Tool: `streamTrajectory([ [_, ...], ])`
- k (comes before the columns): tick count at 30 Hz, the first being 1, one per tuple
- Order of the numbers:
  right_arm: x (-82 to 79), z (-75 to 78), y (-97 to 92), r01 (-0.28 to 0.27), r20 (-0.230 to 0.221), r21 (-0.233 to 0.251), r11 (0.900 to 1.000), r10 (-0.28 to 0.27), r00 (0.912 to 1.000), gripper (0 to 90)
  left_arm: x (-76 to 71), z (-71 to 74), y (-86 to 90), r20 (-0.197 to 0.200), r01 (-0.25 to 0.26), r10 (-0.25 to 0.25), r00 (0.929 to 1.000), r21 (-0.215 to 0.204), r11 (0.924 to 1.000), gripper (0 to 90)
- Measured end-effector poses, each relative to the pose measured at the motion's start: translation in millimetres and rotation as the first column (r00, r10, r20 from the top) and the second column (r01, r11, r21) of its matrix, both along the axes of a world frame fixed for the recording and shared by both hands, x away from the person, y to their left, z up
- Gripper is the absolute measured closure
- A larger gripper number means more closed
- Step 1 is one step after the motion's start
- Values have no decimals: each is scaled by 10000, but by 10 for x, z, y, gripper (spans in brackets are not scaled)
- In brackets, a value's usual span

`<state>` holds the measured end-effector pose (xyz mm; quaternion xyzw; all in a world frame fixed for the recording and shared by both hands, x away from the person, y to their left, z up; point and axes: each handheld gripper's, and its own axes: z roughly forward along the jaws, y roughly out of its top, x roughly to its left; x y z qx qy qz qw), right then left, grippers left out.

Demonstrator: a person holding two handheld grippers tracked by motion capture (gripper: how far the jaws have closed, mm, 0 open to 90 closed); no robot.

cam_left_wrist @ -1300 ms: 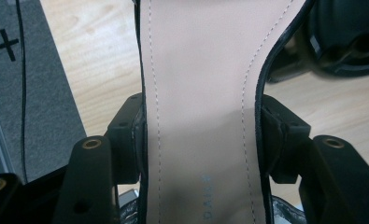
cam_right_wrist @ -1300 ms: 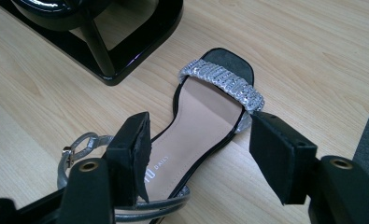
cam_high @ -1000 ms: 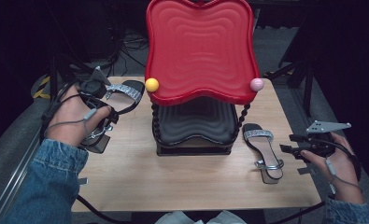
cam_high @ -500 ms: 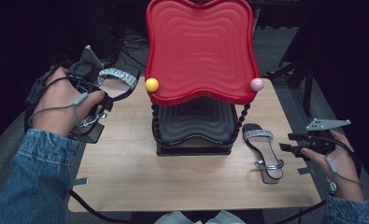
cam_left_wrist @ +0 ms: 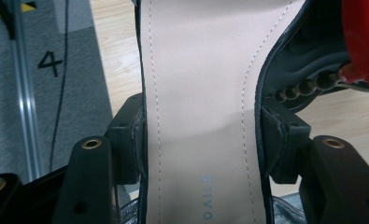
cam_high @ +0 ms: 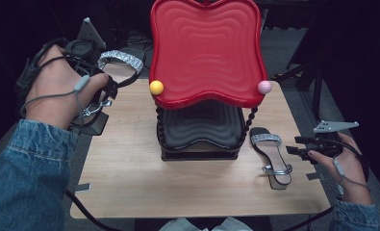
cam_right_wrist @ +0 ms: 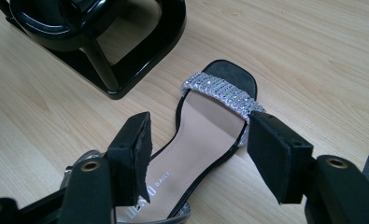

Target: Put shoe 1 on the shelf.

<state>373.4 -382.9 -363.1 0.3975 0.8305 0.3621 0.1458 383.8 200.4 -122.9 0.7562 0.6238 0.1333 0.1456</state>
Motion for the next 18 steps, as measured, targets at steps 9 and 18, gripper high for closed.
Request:
streamTrajectory([
  [9,4,-12,-2,-12,-50,38,10000,12,10000,406,-61,232,-114,418,70,-41,9991,-690,9976,425],
  [18,-20,-8,-26,39,-99,172,9998,-38,9999,407,-14,376,-382,494,404,-375,9981,-587,9975,425],
])
